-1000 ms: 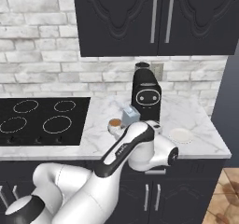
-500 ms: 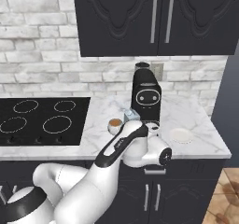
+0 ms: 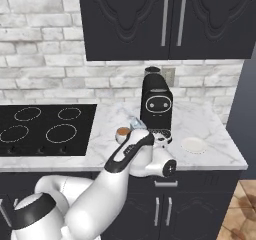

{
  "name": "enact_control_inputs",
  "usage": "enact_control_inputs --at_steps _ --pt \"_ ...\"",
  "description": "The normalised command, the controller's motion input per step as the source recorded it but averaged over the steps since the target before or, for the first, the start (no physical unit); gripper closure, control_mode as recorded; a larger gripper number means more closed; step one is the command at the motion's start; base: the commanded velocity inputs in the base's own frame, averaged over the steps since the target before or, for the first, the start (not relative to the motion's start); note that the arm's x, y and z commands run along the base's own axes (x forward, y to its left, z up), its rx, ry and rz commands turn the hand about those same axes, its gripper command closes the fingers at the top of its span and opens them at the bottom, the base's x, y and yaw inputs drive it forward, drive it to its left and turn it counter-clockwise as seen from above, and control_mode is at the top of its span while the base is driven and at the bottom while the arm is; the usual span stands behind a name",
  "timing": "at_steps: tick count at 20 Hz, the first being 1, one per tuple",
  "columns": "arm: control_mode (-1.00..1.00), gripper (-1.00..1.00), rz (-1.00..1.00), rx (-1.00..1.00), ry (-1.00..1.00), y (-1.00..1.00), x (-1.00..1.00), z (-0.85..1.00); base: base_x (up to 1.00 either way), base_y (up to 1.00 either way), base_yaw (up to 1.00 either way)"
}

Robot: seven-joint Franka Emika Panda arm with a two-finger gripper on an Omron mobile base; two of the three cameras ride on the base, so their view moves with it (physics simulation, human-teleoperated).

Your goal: Take a sugar cube from the saucer and place it inside the coffee. Then, grab milk from the fridge and place it next to the coffee on the counter to sweeten the coffee.

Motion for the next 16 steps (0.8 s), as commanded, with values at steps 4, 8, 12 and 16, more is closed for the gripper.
enact_control_inputs --at_steps 4,8,12,16 --pt "-1.00 1.00 0.00 0.00 0.00 0.00 0.24 -0.17 0.00 0.00 0.00" --pt "-1.00 1.00 0.00 0.00 0.00 -0.01 0.24 -0.24 0.00 0.00 0.00" --pt "-1.00 1.00 0.00 0.00 0.02 -0.08 0.05 -0.34 0.00 0.00 0.00" --pt "-1.00 1.00 0.00 0.00 0.03 -0.12 0.00 -0.31 0.00 0.00 0.00"
